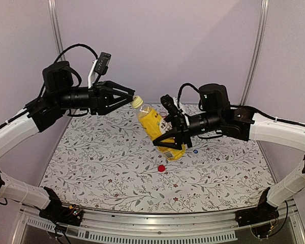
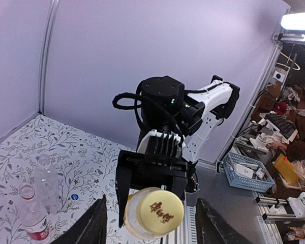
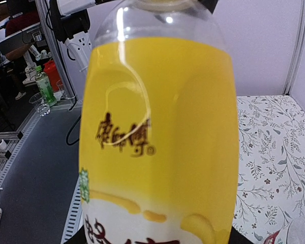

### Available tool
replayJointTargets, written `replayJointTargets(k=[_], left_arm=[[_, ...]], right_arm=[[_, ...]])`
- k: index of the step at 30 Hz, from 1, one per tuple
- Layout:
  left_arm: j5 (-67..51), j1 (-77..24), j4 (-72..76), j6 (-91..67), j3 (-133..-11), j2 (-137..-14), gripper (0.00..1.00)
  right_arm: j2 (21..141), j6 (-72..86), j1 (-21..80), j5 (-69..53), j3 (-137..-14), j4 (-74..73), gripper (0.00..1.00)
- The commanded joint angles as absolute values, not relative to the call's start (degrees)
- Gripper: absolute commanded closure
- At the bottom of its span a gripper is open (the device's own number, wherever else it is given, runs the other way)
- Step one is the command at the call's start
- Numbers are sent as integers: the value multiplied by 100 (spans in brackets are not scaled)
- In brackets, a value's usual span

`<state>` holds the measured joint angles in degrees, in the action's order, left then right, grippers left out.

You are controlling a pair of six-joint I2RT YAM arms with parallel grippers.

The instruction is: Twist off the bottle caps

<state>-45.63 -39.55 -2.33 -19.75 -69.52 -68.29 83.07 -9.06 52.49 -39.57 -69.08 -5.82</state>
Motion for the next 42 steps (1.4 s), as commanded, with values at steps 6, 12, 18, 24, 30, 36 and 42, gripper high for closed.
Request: replayJointTargets(k=[6,12,18,24,30,36,42], left_arm=[[-4739,-4224,110,-1929,-7013,-7053,44],[-4644,-4279,114,-1924,-7046,-7111,52],[-4658,-4300,103,-1927,-7092,-7172,66],[-4315,-4323,105,-2150,-7104,-7155,82],[-2685,-4503,28,-3276,-7001,-7202,97],[-1707,-4640,-109,-4182,-7091,-7473,100],[-1125,-4647,-439,-4519,-7514,-7787,100]], right_arm=[[8187,-934,5238,-4035,-6866,-404,55],[8199,-930,5238,-4021,-6873,-404,55],[8202,-924,5238,-3974,-6858,-427,55],[8213,-842,5238,-3262,-6950,-550,60],[8334,-757,5247,-1856,-7202,-873,60],[8531,-1018,5404,-273,-7400,-1025,63],[8809,-1535,5705,1336,-7541,-1015,63]])
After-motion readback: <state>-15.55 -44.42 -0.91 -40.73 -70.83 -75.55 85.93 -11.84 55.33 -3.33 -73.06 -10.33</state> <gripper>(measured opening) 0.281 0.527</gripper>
